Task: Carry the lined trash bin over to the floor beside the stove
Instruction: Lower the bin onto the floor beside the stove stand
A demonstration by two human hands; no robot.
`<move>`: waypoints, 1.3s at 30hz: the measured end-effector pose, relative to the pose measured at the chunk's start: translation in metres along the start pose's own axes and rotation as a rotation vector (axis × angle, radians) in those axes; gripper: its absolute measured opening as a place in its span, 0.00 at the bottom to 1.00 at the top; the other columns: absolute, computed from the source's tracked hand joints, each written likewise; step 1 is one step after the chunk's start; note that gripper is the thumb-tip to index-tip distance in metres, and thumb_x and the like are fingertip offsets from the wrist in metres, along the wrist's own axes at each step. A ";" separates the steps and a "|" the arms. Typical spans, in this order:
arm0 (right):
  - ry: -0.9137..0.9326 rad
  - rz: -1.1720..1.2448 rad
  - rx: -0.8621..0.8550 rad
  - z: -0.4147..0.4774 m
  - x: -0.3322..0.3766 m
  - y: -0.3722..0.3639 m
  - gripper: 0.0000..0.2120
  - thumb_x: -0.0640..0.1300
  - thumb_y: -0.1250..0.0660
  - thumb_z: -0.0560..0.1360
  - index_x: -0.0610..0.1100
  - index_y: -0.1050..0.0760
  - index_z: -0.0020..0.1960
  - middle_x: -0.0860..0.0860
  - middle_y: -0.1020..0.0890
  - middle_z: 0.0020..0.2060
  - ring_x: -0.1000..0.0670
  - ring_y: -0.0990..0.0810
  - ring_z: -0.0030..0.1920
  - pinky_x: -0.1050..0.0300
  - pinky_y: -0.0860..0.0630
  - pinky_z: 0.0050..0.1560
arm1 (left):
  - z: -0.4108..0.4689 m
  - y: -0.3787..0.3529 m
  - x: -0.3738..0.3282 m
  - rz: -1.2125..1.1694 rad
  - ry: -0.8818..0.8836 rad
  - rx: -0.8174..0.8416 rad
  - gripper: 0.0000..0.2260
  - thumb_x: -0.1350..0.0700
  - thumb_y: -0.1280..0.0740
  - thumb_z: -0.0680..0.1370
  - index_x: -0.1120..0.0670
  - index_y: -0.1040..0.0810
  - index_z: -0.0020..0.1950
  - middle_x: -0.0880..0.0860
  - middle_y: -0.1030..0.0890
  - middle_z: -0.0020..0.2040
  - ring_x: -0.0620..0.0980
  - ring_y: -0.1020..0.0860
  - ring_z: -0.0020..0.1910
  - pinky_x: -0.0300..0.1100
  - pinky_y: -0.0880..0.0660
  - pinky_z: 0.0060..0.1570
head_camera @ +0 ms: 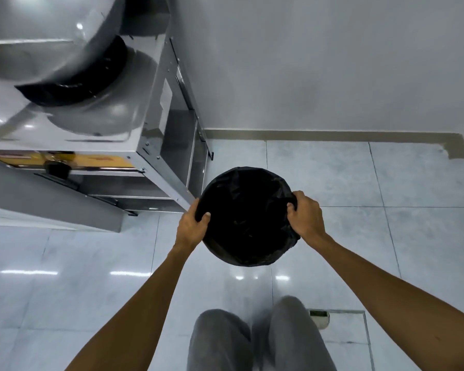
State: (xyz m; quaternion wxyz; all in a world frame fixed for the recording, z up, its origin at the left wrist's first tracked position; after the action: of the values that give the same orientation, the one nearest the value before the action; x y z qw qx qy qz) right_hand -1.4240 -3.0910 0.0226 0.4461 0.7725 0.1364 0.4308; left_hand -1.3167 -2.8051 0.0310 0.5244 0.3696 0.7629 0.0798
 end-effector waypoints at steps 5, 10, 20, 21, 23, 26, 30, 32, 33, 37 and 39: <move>0.032 0.039 -0.023 0.043 -0.066 -0.084 0.09 0.41 0.37 0.78 0.38 0.24 0.56 0.42 0.17 0.43 0.42 0.21 0.41 0.53 0.26 0.40 | 0.058 -0.056 0.067 -0.016 -0.065 -0.030 0.22 0.53 0.37 0.84 0.54 0.32 0.78 0.57 0.23 0.71 0.62 0.26 0.70 0.53 0.28 0.67; 0.099 0.065 -0.022 0.073 -0.113 -0.141 0.09 0.41 0.38 0.79 0.38 0.25 0.56 0.41 0.17 0.44 0.39 0.19 0.45 0.48 0.22 0.44 | 0.113 -0.096 0.126 -0.069 -0.039 -0.059 0.23 0.53 0.35 0.82 0.52 0.32 0.78 0.57 0.23 0.71 0.60 0.25 0.69 0.56 0.27 0.69; 0.181 0.042 -0.074 0.099 -0.152 -0.191 0.10 0.42 0.38 0.80 0.38 0.26 0.57 0.42 0.17 0.45 0.40 0.19 0.45 0.50 0.24 0.42 | 0.159 -0.130 0.161 -0.132 -0.136 -0.038 0.20 0.62 0.38 0.84 0.56 0.31 0.77 0.52 0.23 0.63 0.53 0.22 0.58 0.52 0.24 0.64; 0.179 0.044 -0.076 0.099 -0.155 -0.195 0.09 0.42 0.38 0.80 0.37 0.26 0.57 0.42 0.17 0.45 0.40 0.19 0.45 0.51 0.24 0.42 | 0.161 -0.132 0.166 -0.136 -0.136 -0.044 0.20 0.61 0.38 0.84 0.55 0.31 0.77 0.54 0.22 0.63 0.55 0.21 0.57 0.56 0.22 0.63; 0.182 0.051 -0.085 0.100 -0.159 -0.201 0.09 0.42 0.38 0.80 0.37 0.25 0.56 0.42 0.17 0.45 0.41 0.19 0.44 0.53 0.26 0.40 | 0.166 -0.137 0.175 -0.145 -0.132 -0.067 0.20 0.60 0.37 0.84 0.54 0.31 0.77 0.58 0.21 0.65 0.61 0.20 0.60 0.62 0.22 0.60; 0.178 0.081 -0.101 0.103 -0.163 -0.207 0.08 0.41 0.38 0.80 0.38 0.25 0.56 0.44 0.17 0.44 0.45 0.21 0.41 0.54 0.28 0.39 | 0.176 -0.142 0.183 -0.177 -0.131 -0.094 0.20 0.58 0.37 0.84 0.53 0.30 0.77 0.58 0.23 0.70 0.61 0.23 0.67 0.62 0.24 0.65; 0.150 0.153 -0.130 0.107 -0.167 -0.216 0.10 0.43 0.38 0.81 0.40 0.24 0.59 0.48 0.18 0.44 0.48 0.21 0.42 0.59 0.29 0.39 | 0.185 -0.149 0.188 -0.256 -0.146 -0.139 0.20 0.59 0.37 0.84 0.55 0.29 0.76 0.55 0.24 0.71 0.57 0.27 0.70 0.54 0.28 0.69; 0.112 0.243 -0.143 0.104 -0.169 -0.219 0.12 0.47 0.37 0.81 0.42 0.24 0.62 0.52 0.18 0.46 0.50 0.20 0.45 0.61 0.28 0.41 | 0.186 -0.153 0.195 -0.318 -0.158 -0.167 0.19 0.56 0.36 0.83 0.54 0.27 0.75 0.53 0.23 0.69 0.56 0.25 0.69 0.53 0.27 0.68; 0.068 0.331 -0.152 0.100 -0.170 -0.220 0.14 0.51 0.37 0.81 0.44 0.24 0.62 0.53 0.17 0.49 0.51 0.19 0.48 0.61 0.26 0.44 | 0.188 -0.156 0.200 -0.347 -0.150 -0.183 0.19 0.53 0.35 0.83 0.52 0.27 0.74 0.52 0.22 0.69 0.56 0.24 0.68 0.52 0.25 0.66; -0.230 0.934 -0.026 0.079 -0.184 -0.247 0.24 0.65 0.41 0.78 0.53 0.24 0.66 0.57 0.18 0.59 0.53 0.21 0.61 0.51 0.25 0.63 | 0.184 -0.169 0.226 -0.571 -0.080 -0.230 0.25 0.40 0.35 0.79 0.48 0.26 0.74 0.50 0.21 0.70 0.52 0.24 0.69 0.50 0.27 0.68; -0.353 1.174 0.124 0.069 -0.194 -0.274 0.30 0.70 0.43 0.75 0.57 0.28 0.71 0.57 0.21 0.63 0.51 0.23 0.65 0.46 0.29 0.69 | 0.179 -0.180 0.232 -0.689 -0.089 -0.185 0.23 0.39 0.37 0.80 0.47 0.24 0.73 0.47 0.20 0.69 0.48 0.25 0.71 0.50 0.31 0.72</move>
State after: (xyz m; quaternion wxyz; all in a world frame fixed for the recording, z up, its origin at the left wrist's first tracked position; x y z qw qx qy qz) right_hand -1.4370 -3.0908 -0.3199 0.1044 0.8029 -0.3627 0.4615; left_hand -1.2905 -2.8312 -0.3105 0.5846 0.0448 0.8086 -0.0493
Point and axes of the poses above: each hand's wrist, its own z-axis towards the middle knuckle, its own y-axis out of the back of the hand, x = y × z, the point moved 4 cm from there along z, towards the middle knuckle
